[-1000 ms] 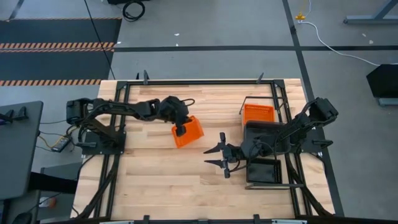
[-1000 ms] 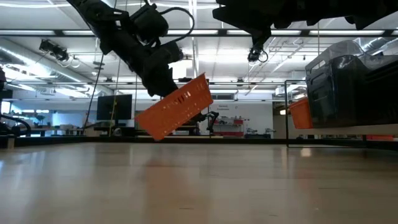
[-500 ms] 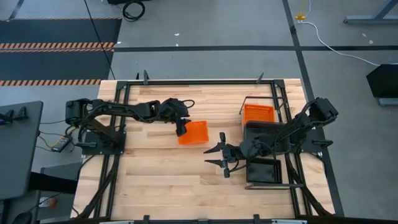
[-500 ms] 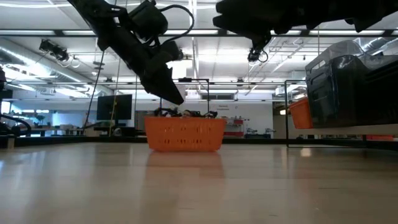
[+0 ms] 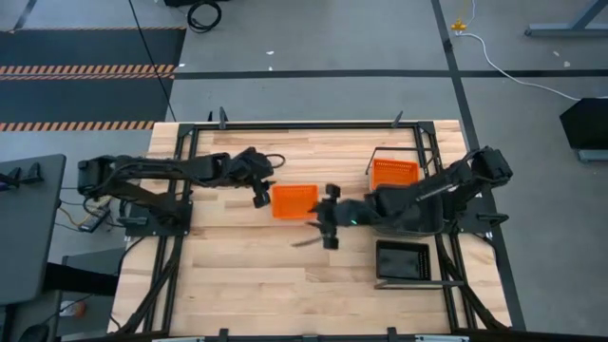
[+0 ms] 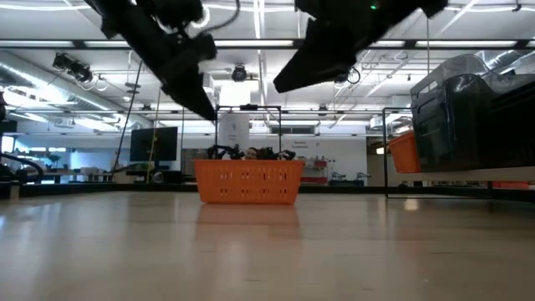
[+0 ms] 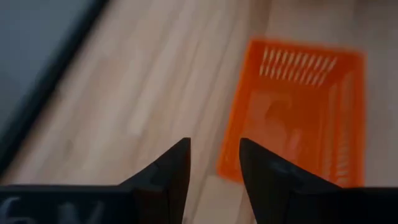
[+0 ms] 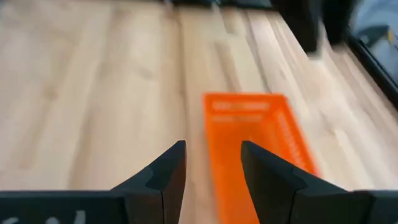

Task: Stack baskets on shelf by color
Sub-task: Stack the orange bin on top of the orange bin on the shelf

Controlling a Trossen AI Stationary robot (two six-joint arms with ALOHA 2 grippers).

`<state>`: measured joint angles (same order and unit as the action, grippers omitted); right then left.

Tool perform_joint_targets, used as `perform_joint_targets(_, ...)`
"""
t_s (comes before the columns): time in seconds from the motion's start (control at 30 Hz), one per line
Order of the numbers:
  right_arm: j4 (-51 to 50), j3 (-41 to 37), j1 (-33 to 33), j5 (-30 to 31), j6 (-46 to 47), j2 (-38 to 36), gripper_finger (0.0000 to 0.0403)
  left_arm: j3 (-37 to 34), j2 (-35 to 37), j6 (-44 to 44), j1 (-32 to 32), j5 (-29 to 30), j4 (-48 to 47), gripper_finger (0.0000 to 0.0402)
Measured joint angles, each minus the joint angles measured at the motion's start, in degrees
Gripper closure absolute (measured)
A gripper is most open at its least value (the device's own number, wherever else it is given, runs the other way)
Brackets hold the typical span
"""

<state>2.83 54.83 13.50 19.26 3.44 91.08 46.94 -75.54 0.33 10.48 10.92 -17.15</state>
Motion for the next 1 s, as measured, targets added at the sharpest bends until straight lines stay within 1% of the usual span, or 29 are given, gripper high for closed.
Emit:
perform_joint_targets(0.07, -8.6, 4.9, -1.8, -0.9, 0.2, 0.6, 0.0242, -1.2, 3.9, 0.1, -0.6, 0.6, 0.4, 0.0259)
perform_joint_targets(0.1, -10.6, 7.1, -2.6, -1.6, -0.3, 1.1, 0.0242, -2.2, 5.9, 0.2, -0.9, 1.1, 0.5, 0.0259)
perform_joint_targets(0.2, -15.2, 12.3, -5.0, -6.7, -0.9, 3.2, 0.0242, -6.0, 13.4, 0.3, -1.2, 1.5, 1.1, 0.0260)
perform_joint_targets(0.27, -16.7, 15.0, -6.3, -9.7, -0.9, 5.5, 0.0242, -9.0, 19.0, 0.4, -0.7, 1.8, 1.7, 0.0260)
perform_joint_targets(0.37, -19.4, 17.9, -7.4, -11.9, -1.4, 10.0, 0.0242, -13.3, 26.9, 0.3, -0.2, 1.9, 3.6, 0.0260)
perform_joint_targets(0.53, -20.9, 22.5, -7.7, -13.0, -4.1, 18.7, 0.0242, -17.4, 36.9, -1.2, -0.1, 1.7, 4.2, 0.0264)
perform_joint_targets(0.63, -22.0, 26.0, -7.6, -13.0, -6.0, 22.9, 0.0242, -18.3, 40.3, -1.9, -0.2, 1.7, 4.6, 0.0264)
perform_joint_targets(0.8, -25.4, 31.0, -7.9, -13.0, -6.0, 27.6, 0.0242, -18.5, 42.1, -3.0, -0.5, 1.3, 3.2, 0.0264)
perform_joint_targets(1.0, -27.4, 31.8, -8.6, -12.7, -6.2, 29.7, 0.0242, -18.4, 41.8, -4.1, -0.8, 0.9, 3.1, 0.0269)
